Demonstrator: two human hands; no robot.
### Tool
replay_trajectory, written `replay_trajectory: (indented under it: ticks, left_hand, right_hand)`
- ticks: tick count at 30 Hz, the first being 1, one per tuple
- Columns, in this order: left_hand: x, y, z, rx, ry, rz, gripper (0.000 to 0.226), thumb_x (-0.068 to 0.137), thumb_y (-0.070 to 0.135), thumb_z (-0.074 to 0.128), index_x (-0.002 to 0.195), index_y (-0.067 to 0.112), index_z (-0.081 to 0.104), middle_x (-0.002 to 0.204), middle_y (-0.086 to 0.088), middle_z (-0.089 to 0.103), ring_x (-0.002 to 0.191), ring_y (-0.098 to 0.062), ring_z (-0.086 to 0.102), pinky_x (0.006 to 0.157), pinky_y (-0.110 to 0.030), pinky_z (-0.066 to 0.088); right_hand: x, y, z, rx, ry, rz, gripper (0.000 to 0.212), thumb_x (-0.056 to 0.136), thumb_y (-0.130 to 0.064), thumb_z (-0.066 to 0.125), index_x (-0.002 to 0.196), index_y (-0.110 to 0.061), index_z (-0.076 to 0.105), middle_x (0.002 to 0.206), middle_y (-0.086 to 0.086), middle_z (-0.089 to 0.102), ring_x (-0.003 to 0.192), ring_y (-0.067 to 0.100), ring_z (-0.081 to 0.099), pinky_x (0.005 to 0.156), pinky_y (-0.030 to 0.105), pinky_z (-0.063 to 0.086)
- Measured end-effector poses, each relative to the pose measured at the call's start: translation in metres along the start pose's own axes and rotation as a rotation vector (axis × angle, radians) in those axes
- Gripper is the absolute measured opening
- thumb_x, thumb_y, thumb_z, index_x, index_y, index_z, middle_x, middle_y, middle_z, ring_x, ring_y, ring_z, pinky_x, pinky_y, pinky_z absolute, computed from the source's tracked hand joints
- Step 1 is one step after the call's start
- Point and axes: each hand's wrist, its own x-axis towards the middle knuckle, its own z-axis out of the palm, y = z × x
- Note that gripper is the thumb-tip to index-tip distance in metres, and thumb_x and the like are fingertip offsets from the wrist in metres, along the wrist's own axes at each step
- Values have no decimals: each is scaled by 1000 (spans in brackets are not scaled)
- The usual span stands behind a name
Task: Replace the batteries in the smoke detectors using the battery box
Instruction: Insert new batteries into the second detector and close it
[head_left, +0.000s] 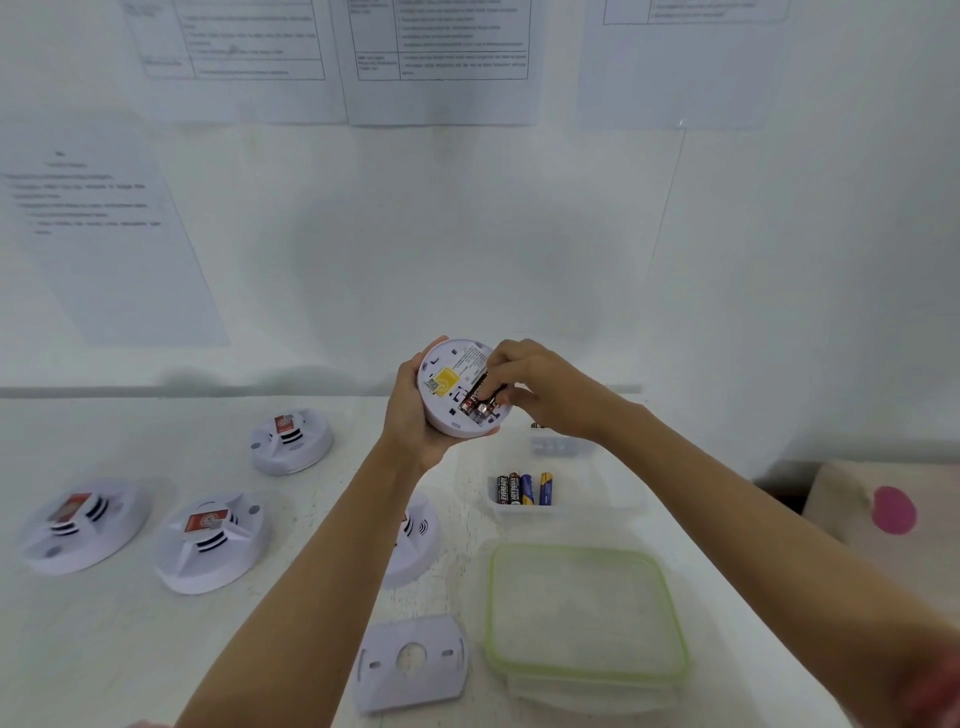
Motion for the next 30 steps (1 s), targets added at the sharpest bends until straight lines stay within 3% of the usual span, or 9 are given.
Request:
replay_trajectory:
  ticks: [2,6,11,14,17,21,24,27,30]
  left_hand:
    - [-1,0,1,6,5,0,41,94,43,35,93,20,69,96,-9,70,94,-31,59,80,-49,47]
    - [-7,0,8,8,-20,-2,59,96,39,31,62,25,76,78,-4,73,86,-27,60,78,-44,46]
    - [-9,3,6,7,15,26,59,96,40,30,62,25,77,77,-5,74,89,-31,60,78,-46,46]
    - [-10,4,9,25,-5,46,61,97,40,28,61,27,77,77,-2,74,87,-27,61,77,-43,48]
    - [-10,4,11,23,0,55,62,97,40,27,63,25,77,79,-3,74,83,-25,65,78,-43,49]
    - [-9,2,10,-15,0,65,60,96,39,29,63,24,77,79,-4,74,74,-23,69,73,-42,54]
    - [-9,1,9,-34,-6,68,60,96,38,29,62,24,77,78,-5,73,77,-25,67,78,-44,50]
    - [-8,1,7,-47,-5,62,58,96,39,31,64,23,77,80,-5,73,79,-25,67,75,-44,54]
    - [-7,0,7,-44,-5,65,59,96,40,31,62,24,77,80,-5,74,82,-26,64,76,-45,52]
  right_hand:
    - [0,-1,-2,-6,-14,5,24,88,4,53,104,-5,69,108,14,58,102,29,46,84,23,34]
    - [1,0,-2,-100,-81,2,28,91,1,49,115,-7,63,113,12,58,106,27,44,88,26,36]
    - [3,1,-3,-186,-117,84,34,98,-8,39,130,-9,51,117,14,51,106,24,44,87,25,34]
    - [7,-7,-4,154,52,285,27,97,-13,42,120,-6,55,115,12,57,97,18,49,89,27,40]
    - [10,-11,1,414,213,418,20,90,-13,55,108,-5,56,90,2,63,95,26,61,89,42,50]
    - [10,-15,9,377,274,426,33,88,-6,53,120,-10,48,87,15,67,76,19,60,61,14,45]
    - [10,-13,18,336,358,429,25,86,-3,54,111,-10,56,81,18,68,62,8,54,51,3,37]
    - [11,-11,24,340,413,482,20,83,-10,62,103,-10,60,80,12,70,69,9,56,59,4,35]
    - [11,-10,26,335,444,500,18,80,-13,67,97,-8,63,84,10,69,74,13,57,67,19,43]
